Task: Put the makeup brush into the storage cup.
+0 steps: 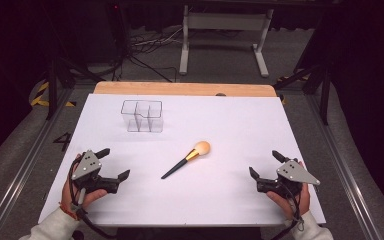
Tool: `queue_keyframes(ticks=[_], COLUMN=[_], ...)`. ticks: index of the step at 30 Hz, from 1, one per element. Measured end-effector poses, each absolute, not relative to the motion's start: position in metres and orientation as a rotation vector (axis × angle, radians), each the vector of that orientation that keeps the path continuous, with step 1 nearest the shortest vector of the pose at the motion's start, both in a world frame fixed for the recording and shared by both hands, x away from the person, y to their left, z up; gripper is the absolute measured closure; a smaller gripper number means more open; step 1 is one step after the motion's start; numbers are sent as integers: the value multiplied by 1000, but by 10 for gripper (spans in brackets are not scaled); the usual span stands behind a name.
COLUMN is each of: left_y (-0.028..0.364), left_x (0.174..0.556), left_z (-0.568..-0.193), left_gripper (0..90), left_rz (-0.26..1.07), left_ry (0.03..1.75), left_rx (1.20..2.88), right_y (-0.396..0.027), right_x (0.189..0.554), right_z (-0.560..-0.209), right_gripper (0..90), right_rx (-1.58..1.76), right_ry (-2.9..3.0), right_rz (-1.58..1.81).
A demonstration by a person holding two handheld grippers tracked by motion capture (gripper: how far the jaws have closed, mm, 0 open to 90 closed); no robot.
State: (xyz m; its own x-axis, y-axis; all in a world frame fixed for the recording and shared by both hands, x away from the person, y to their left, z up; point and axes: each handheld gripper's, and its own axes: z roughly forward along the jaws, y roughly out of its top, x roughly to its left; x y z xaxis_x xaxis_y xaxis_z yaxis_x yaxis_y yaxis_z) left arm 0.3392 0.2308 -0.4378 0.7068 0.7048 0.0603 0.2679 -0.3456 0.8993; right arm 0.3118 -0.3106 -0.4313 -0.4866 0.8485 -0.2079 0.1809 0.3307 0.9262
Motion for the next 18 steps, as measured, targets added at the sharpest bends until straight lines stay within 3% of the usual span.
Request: queue_keyframes(ticks=[8,15,18], left_y=[221,193,174], left_x=[342,352,363], left_z=[-439,-423,-417], left_gripper=[23,45,122], left_rz=[512,476,498], left_ry=[733,724,766], left_rx=[1939,2055,2178], right_y=[-313,-311,-314], right_x=[311,312,314], right_z=[-434,-436,-438], right_gripper=[75,75,75], right_rx=[927,933,953], right_ry=[1880,1901,1895], right_rz=[1150,1124,1125])
